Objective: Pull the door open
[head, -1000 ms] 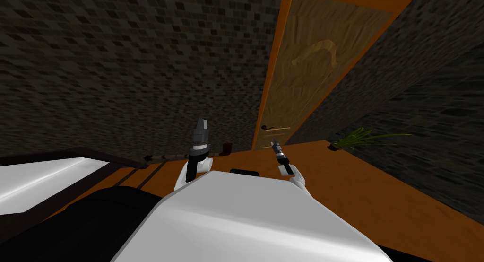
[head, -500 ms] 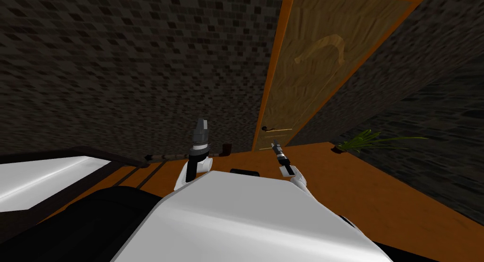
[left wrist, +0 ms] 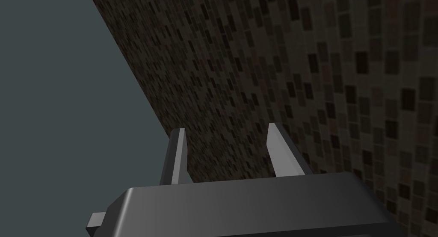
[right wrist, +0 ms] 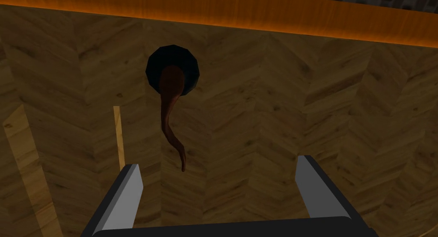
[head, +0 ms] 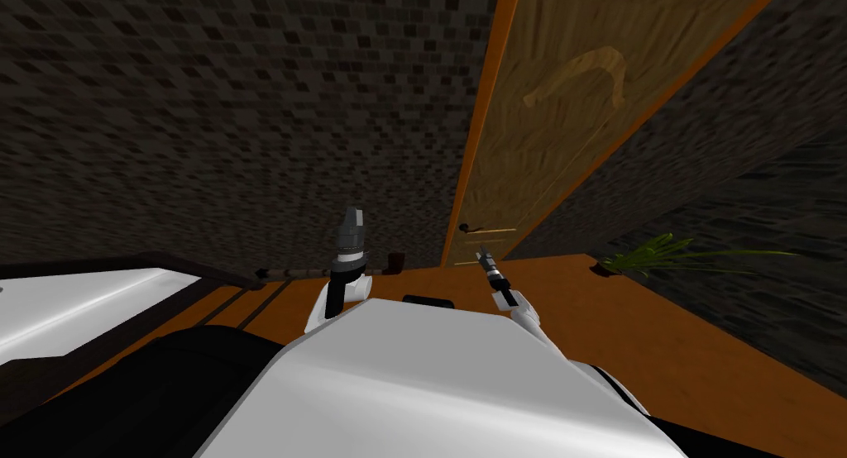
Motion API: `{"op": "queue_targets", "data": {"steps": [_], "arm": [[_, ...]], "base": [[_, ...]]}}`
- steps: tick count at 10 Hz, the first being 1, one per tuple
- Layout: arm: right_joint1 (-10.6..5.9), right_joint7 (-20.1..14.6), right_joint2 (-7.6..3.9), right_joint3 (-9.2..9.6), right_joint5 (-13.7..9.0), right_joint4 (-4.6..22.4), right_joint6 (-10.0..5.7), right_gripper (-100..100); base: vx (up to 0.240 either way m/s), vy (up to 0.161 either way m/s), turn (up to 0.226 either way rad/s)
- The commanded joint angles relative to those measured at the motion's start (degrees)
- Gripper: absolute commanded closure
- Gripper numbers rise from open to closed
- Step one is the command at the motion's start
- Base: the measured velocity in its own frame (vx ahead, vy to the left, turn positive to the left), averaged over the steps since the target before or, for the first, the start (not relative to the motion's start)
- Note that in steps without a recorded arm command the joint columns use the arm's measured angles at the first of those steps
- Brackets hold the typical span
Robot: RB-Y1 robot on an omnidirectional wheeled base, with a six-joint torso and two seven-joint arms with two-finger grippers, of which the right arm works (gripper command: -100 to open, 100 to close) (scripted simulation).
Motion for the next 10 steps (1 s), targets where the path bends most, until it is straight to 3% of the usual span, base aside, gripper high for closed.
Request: {"op": "queue_targets", "data": {"steps": [1,6,8,10], "arm": [[-0.92,-0.72,-0.48,-0.17,0.37,2.68,-0.85,-100],[-3.24,-2.68,-1.84,-0.57,1.41,9.25,-2.63,-100],[-3.54,-2.94,-2.02,-0.62,1.54,10.09,-2.86,-100],[-4.53,-3.78,-2.6,-0.8,1.98,12.92,-3.62,-100]], "base": [[0.088,-0.041,0.05],[0.086,-0.046,0.045],[0.052,-0.036,0.024],[0.079,-0.048,0.051]]}}
